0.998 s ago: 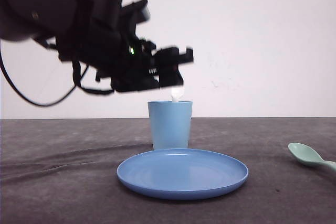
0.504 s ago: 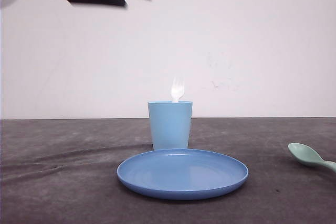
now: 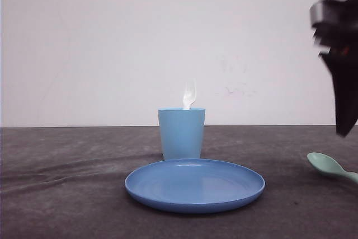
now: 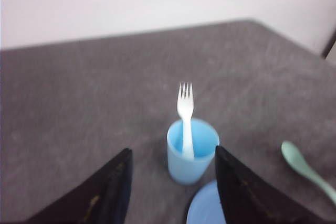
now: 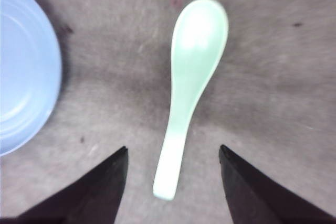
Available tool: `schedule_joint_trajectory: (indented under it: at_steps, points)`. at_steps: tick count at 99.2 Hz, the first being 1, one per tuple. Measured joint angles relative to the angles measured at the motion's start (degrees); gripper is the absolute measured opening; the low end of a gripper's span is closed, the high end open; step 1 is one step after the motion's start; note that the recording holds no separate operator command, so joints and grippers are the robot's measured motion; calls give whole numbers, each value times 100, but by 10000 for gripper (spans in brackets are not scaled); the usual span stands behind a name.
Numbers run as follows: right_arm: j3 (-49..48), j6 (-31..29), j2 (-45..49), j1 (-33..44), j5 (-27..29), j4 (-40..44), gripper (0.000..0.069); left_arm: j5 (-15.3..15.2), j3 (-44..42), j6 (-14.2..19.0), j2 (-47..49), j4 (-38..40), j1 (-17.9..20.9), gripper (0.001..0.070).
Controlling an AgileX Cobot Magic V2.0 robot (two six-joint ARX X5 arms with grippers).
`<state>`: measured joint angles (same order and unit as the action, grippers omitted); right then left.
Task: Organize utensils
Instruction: 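Lower the right gripper onto the mint-green spoon and grasp it, then carry the green spoon with the right gripper and insert it into the cup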
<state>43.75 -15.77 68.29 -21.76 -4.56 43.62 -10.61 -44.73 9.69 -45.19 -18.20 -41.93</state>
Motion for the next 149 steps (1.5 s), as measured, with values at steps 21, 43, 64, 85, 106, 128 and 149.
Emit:
schedule_joint_trajectory:
  at_steps: [21, 43, 64, 85, 106, 128, 149]
  points:
    - [-7, -101, 560, -155, 280, -284, 341, 0, 0, 22, 0, -407, 0, 297]
    - [-9, -118, 1071, -249, 302, -520, 298, 2, 0, 24, 4, -433, 0, 297]
    - [-2, -122, 1373, -256, 328, -616, 158, 2, 0, 24, 15, -433, 0, 297]
    - [-9, -118, 1346, -264, 367, -691, 74, 2, 0, 24, 15, -433, 0, 297]
    - [2, -118, 468, -468, 376, -1036, 72, 2, 0, 24, 15, -463, 0, 297]
    - [339, -118, -407, -946, 459, -2107, 66, 2, 0, 63, 15, -459, 0, 297]
    - [551, -15, -214, -1556, 522, -3679, 66, 4, 0, 162, 15, -459, 0, 297]
